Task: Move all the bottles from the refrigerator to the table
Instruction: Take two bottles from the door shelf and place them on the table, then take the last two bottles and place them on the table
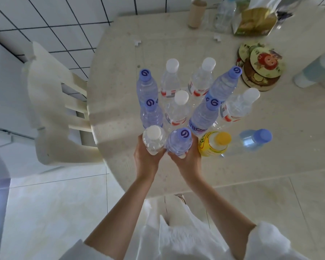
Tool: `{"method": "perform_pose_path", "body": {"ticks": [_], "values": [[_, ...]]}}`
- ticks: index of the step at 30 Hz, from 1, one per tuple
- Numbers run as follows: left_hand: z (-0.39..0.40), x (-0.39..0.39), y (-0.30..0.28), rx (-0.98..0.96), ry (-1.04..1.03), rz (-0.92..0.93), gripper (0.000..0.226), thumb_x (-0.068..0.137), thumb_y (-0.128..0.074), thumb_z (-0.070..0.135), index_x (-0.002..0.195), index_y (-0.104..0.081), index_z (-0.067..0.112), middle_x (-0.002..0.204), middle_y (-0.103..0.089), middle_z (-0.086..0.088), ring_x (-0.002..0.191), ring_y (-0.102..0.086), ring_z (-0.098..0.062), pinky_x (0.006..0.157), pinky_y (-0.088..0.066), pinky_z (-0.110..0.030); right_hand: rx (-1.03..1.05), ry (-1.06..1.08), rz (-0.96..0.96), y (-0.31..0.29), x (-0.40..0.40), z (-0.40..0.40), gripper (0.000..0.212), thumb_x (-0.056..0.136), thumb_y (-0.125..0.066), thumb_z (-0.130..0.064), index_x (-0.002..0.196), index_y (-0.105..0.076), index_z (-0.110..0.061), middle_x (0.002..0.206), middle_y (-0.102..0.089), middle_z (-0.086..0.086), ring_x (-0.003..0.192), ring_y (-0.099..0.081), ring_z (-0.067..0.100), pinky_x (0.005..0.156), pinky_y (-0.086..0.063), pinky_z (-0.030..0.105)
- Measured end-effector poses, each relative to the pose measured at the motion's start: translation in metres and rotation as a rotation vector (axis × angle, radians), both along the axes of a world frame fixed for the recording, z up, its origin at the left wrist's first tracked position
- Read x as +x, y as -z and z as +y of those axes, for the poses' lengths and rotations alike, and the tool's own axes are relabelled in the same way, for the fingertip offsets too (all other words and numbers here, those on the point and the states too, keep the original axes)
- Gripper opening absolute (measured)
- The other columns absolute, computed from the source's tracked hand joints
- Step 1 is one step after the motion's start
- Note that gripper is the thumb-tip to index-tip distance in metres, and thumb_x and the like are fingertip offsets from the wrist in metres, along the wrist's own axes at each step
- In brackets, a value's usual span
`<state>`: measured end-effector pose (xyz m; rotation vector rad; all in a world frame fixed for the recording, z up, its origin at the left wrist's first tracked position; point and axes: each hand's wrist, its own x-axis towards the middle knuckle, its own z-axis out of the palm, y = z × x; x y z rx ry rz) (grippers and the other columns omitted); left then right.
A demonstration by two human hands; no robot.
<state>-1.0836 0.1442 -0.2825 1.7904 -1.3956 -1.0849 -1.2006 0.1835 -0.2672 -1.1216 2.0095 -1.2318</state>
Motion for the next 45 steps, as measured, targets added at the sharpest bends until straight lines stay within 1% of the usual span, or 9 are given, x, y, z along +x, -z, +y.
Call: {"method": "perform_pose_path", "body": {"ticks": [3, 7, 12, 16, 22, 28, 35, 41, 45], "values": [[-0.001, 0.005, 0.001, 0.014, 0.043, 0.005, 0.069, 0.064, -0.089, 0.025, 0.121, -0.053, 0.017, 0.111, -0.068, 0.001, 0.095, -0.061, -0.014, 0.073, -0.040, -0.016, 0.019, -0.006, -0.022, 0.005, 0.002, 0.001, 0.054, 0.070, -0.083, -0.011, 0.100, -0.047, -0.038, 0.090, -0.055, -0.017, 0.085, -0.051, -0.008, 0.080, -0.043, 0.006], [0.003, 0.013, 0.000, 0.029, 0.094, 0.072, 0.067, 0.072, -0.083, 0.013, 0.130, -0.049, 0.018, 0.111, -0.063, 0.011, 0.098, -0.058, -0.009, 0.076, -0.042, -0.007, 0.169, -0.005, -0.032, 0.013, 0.007, 0.013, 0.062, 0.077, -0.078, -0.021, 0.129, -0.045, -0.012, 0.121, -0.058, -0.001, 0.106, -0.050, 0.002, 0.088, -0.036, 0.008], [0.013, 0.022, 0.002, 0.054, 0.081, 0.101, 0.057, 0.081, -0.074, 0.011, 0.131, -0.049, 0.023, 0.119, -0.062, 0.010, 0.112, -0.058, -0.011, 0.096, -0.052, -0.039, 0.260, 0.024, -0.039, 0.013, 0.007, 0.031, 0.056, 0.082, -0.071, -0.016, 0.129, -0.041, -0.007, 0.122, -0.056, 0.005, 0.112, -0.055, 0.023, 0.089, -0.040, 0.026], [0.032, 0.027, -0.005, 0.051, 0.037, 0.116, 0.049, 0.086, -0.068, 0.008, 0.132, -0.051, 0.018, 0.123, -0.057, 0.009, 0.119, -0.055, -0.011, 0.093, -0.052, -0.031, 0.257, -0.022, -0.132, 0.006, 0.008, 0.052, 0.053, 0.086, -0.065, -0.012, 0.131, -0.038, -0.015, 0.119, -0.047, -0.006, 0.116, -0.050, 0.019, 0.102, -0.043, 0.041], [0.085, 0.038, -0.015, 0.015, -0.008, 0.103, 0.042, 0.088, -0.062, 0.005, 0.127, -0.054, 0.020, 0.109, -0.061, 0.014, 0.112, -0.056, -0.009, 0.092, -0.052, -0.031, 0.230, -0.132, -0.123, -0.008, 0.003, 0.087, 0.045, 0.089, -0.061, -0.018, 0.130, -0.042, -0.018, 0.121, -0.054, 0.000, 0.116, -0.053, 0.018, 0.102, -0.044, 0.043], [0.183, 0.054, -0.034, -0.021, -0.150, 0.071, 0.036, 0.088, -0.063, 0.009, 0.119, -0.056, 0.027, 0.100, -0.063, 0.021, 0.102, -0.064, -0.018, 0.077, -0.047, -0.013, 0.190, -0.371, -0.031, -0.025, 0.011, 0.139, 0.043, 0.090, -0.062, -0.019, 0.130, -0.046, -0.012, 0.119, -0.059, 0.006, 0.111, -0.056, 0.019, 0.099, -0.046, 0.040], [0.293, 0.080, -0.047, -0.032, -0.381, 0.032, 0.038, 0.088, -0.063, 0.007, 0.112, -0.054, 0.036, 0.098, -0.065, 0.021, 0.101, -0.062, -0.008, 0.081, -0.053, -0.024, 0.187, -0.757, 0.059, -0.049, 0.053, 0.191, 0.039, 0.093, -0.058, -0.022, 0.129, -0.046, -0.013, 0.122, -0.059, 0.004, 0.114, -0.055, 0.016, 0.098, -0.047, 0.031], [0.349, 0.125, -0.055, -0.045, -0.546, -0.041, 0.041, 0.088, -0.067, 0.009, 0.113, -0.051, 0.038, 0.097, -0.059, 0.029, 0.096, -0.057, 0.010, 0.074, -0.046, -0.007, 0.218, -1.042, 0.069, -0.061, 0.113, 0.222, 0.038, 0.094, -0.054, -0.028, 0.131, -0.044, -0.021, 0.127, -0.057, -0.005, 0.118, -0.051, 0.009, 0.098, -0.039, 0.018], [0.385, 0.166, -0.057, -0.065, -0.704, -0.026, 0.041, 0.087, -0.066, 0.006, 0.114, -0.052, 0.035, 0.099, -0.062, 0.025, 0.099, -0.059, 0.005, 0.076, -0.048, -0.010, 0.236, -1.167, 0.028, -0.064, 0.166, 0.237, 0.037, 0.093, -0.056, -0.026, 0.129, -0.046, -0.023, 0.120, -0.057, -0.010, 0.115, -0.051, 0.006, 0.101, -0.041, 0.025]]}}
